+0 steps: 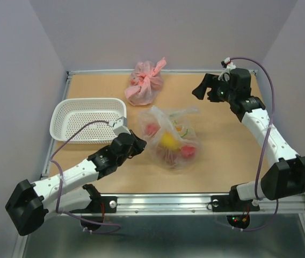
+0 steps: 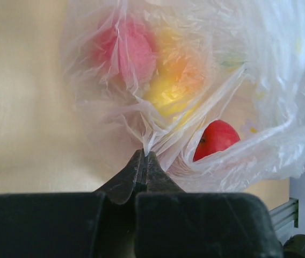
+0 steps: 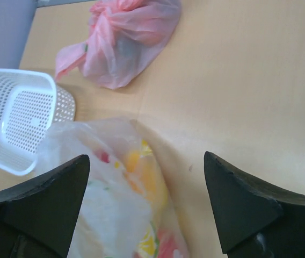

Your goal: Untie the knot of the plastic bag and take out the fruit

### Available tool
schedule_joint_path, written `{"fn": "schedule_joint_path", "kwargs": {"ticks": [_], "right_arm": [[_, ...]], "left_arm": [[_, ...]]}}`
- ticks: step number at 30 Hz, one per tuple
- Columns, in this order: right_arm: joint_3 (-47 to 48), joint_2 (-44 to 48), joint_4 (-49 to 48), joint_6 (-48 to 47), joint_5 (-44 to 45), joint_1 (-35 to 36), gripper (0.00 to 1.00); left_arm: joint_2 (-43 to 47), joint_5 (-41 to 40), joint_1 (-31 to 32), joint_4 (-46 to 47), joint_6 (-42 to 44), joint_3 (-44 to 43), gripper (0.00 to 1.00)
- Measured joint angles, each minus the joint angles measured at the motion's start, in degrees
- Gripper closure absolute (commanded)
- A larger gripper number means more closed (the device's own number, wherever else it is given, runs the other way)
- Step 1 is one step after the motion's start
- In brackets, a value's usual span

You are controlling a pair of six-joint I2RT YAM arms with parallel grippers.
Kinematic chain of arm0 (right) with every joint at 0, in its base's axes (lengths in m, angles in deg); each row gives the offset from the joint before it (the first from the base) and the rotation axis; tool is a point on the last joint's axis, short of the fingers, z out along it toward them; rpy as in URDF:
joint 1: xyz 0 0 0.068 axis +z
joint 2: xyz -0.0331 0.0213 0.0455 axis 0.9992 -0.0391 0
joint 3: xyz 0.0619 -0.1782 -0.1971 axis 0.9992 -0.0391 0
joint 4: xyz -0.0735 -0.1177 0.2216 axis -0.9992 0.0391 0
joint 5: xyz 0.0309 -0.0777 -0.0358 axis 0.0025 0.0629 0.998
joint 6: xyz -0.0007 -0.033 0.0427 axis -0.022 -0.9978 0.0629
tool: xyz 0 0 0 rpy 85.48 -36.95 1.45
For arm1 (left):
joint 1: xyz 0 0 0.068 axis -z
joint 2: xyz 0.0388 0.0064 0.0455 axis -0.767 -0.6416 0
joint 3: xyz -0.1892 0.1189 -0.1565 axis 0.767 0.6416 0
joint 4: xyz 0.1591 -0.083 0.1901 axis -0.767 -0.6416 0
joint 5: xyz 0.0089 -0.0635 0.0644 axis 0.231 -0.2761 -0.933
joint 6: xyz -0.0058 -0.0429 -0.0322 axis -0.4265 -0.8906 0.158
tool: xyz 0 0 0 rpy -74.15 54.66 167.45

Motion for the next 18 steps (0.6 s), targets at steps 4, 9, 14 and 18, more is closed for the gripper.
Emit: {"fn": "schedule_joint_path", "kwargs": {"ticks": [4,9,14,18], "right_arm": [[0.00,3.37,1.79,-1.07,-3.52,2.05,0.07],[0.04,8.28,6.34,-2.73,-2.80,10.64,0.08],[-0.15,9.35,8.76,-2.89,-1.22,19.96,0.12],[-3.10,9.33,8.98,-2.14,0.90,22.99,0.37]], "left_arm": [[-4.70,1.42,0.00,1.84,2.84,-4.55,1.00],[-6.86,2.80,0.00,5.33,4.46,-6.86,1.00],[-7.58,3.54,0.00,5.53,5.11,-6.86,1.00],[-7.74,3.67,0.00,5.57,5.38,-6.86,1.00]]}}
